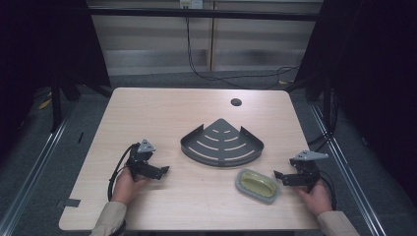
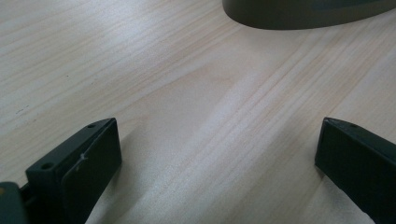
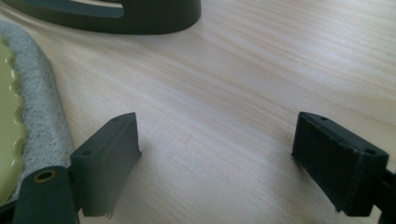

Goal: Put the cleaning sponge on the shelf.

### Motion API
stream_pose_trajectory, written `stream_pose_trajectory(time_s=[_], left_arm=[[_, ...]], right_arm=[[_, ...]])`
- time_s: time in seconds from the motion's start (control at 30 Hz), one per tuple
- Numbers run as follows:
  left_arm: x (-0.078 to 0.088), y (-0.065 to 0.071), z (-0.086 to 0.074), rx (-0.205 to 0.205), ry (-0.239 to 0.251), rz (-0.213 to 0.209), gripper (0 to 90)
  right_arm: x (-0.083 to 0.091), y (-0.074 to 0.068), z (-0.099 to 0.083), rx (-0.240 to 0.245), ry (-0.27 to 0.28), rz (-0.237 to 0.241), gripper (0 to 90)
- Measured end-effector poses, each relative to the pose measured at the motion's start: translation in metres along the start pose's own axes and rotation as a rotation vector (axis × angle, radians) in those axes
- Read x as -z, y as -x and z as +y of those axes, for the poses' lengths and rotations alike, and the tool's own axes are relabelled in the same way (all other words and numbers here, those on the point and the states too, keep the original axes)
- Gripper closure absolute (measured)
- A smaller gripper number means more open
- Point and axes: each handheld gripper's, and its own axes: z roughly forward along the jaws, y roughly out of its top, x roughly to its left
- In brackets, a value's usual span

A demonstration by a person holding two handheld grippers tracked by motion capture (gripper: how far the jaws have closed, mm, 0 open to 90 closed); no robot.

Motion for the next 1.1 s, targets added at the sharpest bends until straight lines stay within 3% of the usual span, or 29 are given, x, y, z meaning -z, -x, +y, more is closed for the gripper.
stream_pose_trajectory(time_s=[0.17, 0.2, 0.23, 0.3, 0.4, 0.6, 0.8, 1.1], left_arm=[[0.000, 0.000, 0.000, 0.000, 0.000, 0.000, 0.0], [0.000, 0.000, 0.000, 0.000, 0.000, 0.000, 0.0], [0.000, 0.000, 0.000, 0.000, 0.000, 0.000, 0.0], [0.000, 0.000, 0.000, 0.000, 0.000, 0.000, 0.0], [0.000, 0.000, 0.000, 0.000, 0.000, 0.000, 0.0], [0.000, 0.000, 0.000, 0.000, 0.000, 0.000, 0.0], [0.000, 0.000, 0.000, 0.000, 0.000, 0.000, 0.0], [0.000, 0.000, 0.000, 0.000, 0.000, 0.000, 0.0]], right_arm=[[0.002, 0.000, 0.008, 0.013, -0.082, 0.012, 15.1], [0.003, -0.001, 0.013, 0.019, -0.134, 0.018, 17.1], [0.003, -0.001, 0.013, 0.019, -0.134, 0.018, 17.1], [0.004, -0.003, 0.018, 0.022, -0.187, 0.041, 18.3], [0.006, -0.006, 0.027, 0.056, -0.233, 0.088, 22.4], [0.008, -0.021, 0.048, 0.132, -0.330, 0.097, 27.0], [0.016, -0.031, 0.067, 0.219, -0.385, 0.112, 29.9], [0.034, -0.038, 0.092, 0.279, -0.418, 0.103, 31.7]])
